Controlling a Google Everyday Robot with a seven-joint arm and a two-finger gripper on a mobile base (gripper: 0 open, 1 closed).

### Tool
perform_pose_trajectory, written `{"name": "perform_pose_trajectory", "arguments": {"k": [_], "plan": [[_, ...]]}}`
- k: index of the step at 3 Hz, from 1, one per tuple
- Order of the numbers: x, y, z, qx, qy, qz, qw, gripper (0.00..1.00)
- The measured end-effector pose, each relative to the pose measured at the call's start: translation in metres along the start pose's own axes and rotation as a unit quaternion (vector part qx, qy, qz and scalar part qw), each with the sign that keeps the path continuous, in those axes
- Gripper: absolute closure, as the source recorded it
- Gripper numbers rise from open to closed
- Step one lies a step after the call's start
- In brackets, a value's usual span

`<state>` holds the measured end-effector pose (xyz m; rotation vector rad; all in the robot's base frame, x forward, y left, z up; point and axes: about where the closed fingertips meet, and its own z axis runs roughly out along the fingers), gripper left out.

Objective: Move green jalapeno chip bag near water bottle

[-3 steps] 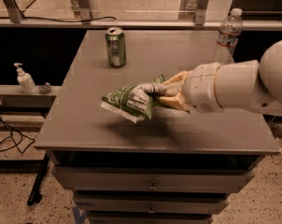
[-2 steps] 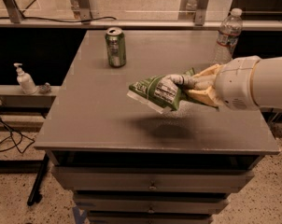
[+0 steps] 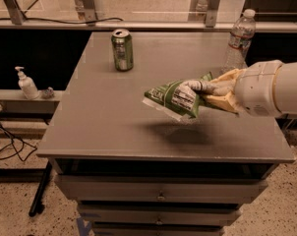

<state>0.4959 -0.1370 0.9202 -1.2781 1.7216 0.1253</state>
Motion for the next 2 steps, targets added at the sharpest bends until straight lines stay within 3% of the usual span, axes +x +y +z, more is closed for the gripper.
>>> {"name": "perform_pose_trajectory", "arguments": {"k": [2], "plan": [[0.06,-0.073,-0.008,0.05,0.032,-0.044,0.9973,1.0]]}}
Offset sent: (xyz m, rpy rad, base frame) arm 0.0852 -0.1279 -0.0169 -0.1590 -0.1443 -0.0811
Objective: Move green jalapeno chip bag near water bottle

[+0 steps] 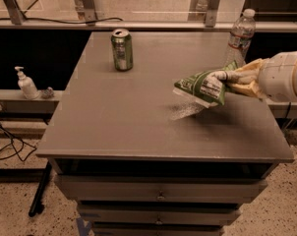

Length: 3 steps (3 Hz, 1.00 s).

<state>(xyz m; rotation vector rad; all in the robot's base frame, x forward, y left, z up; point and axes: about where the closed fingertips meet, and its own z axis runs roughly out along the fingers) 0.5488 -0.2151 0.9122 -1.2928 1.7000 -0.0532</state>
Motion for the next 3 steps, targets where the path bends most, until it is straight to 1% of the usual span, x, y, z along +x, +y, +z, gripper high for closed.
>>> {"name": "perform_pose_trajectory", "arguments": {"k": [1,2,3], "plan": [[0.029,-0.021,0.009,0.006,0.011,-0.019,0.9997,1.0],[0.054,-0.036,0.014,0.01,0.026,-0.028,0.9992,1.0],[0.073,-0.051,0.017,0.021,0.035,-0.029,0.9988,1.0]]}}
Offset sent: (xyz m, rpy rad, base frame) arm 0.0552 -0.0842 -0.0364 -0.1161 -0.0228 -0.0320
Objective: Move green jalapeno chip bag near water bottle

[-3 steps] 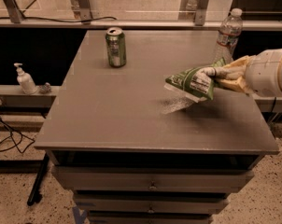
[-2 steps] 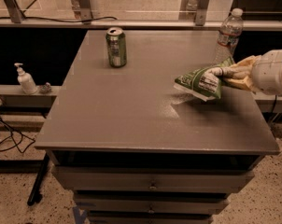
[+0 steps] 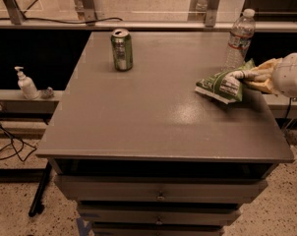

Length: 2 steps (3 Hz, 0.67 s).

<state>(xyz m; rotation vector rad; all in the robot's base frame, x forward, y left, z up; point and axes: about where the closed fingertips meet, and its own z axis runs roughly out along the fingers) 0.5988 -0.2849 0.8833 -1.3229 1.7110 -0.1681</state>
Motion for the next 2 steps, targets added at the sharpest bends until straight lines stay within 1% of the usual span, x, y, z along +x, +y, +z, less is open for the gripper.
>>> {"name": "perform_pose_trajectory", "arguments": {"k": [1,2], "plan": [[0.014,-0.011,0.006,0.013,0.006,0.004,0.9999,1.0],[0.024,-0.016,0.013,0.026,0.013,0.016,0.9995,1.0]]}}
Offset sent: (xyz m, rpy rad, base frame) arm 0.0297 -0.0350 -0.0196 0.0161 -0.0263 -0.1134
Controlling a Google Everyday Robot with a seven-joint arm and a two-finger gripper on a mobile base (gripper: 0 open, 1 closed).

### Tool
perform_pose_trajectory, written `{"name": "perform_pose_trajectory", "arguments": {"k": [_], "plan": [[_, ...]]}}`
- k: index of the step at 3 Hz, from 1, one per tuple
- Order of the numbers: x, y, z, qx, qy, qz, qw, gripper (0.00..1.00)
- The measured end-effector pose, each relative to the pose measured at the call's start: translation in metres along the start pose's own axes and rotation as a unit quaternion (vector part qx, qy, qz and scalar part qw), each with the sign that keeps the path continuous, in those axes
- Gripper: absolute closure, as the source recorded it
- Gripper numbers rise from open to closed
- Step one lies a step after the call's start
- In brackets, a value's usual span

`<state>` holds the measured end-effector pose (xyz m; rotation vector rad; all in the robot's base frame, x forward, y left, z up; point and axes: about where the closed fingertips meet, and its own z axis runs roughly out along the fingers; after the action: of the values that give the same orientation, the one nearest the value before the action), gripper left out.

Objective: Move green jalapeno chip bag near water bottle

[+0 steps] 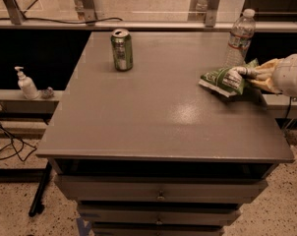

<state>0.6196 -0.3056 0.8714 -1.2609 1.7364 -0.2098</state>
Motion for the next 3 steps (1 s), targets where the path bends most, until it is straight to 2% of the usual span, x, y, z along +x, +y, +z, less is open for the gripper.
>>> {"name": "perform_pose_trajectory", "arguments": {"k": [1,3], "plan": [[0.007,0.002,0.008,0.006,0.008,0.014,0.9999,0.81],[0.004,0.007,0.019,0.007,0.006,0.024,0.9997,0.35]]}}
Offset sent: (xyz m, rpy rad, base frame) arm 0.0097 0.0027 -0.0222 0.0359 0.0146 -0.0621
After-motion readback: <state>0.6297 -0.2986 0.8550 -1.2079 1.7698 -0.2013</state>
